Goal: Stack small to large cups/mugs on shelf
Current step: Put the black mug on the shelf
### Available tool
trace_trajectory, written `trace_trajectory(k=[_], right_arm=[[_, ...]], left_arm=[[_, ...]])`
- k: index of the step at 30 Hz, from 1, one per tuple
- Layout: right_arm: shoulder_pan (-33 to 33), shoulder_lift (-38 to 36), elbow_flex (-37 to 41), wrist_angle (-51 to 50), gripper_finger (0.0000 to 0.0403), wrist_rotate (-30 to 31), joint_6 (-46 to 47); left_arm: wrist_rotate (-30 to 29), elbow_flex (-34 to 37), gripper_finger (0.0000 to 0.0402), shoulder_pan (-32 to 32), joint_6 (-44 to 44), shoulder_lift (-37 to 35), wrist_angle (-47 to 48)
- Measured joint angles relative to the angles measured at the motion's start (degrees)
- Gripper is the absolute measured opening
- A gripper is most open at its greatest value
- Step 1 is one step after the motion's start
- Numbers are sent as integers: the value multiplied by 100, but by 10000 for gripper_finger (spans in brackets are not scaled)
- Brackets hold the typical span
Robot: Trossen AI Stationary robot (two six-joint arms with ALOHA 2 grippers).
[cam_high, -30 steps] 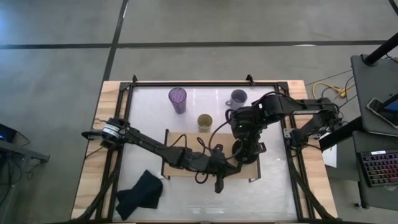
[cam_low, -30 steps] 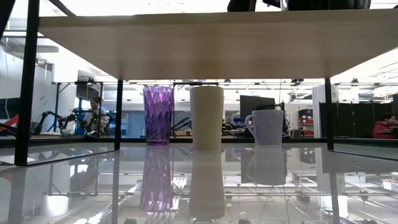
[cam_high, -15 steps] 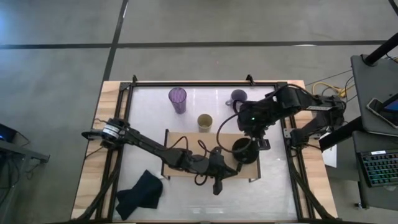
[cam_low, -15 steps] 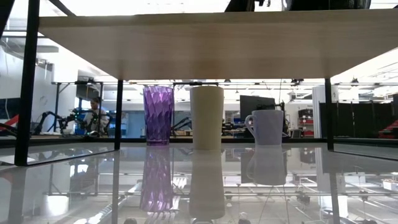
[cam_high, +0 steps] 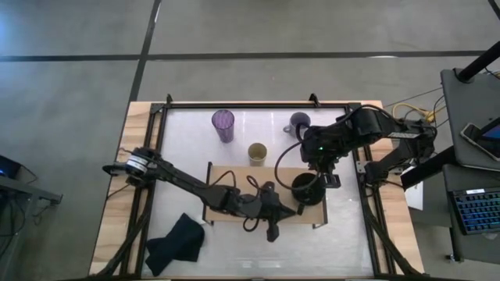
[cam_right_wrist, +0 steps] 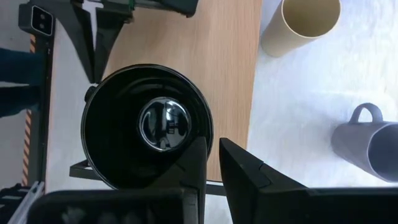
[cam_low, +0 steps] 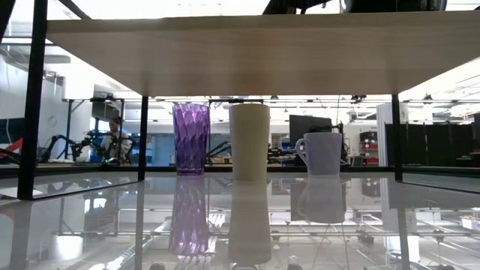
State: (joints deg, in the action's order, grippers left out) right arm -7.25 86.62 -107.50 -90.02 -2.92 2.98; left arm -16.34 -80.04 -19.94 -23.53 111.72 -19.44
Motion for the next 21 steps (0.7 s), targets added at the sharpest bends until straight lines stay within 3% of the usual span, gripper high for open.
trace_trajectory(k=[21], right_arm=[[0, 6, 220, 2, 38, 5, -44]], left_arm=[[-175, -97, 0, 48, -10, 46, -2]])
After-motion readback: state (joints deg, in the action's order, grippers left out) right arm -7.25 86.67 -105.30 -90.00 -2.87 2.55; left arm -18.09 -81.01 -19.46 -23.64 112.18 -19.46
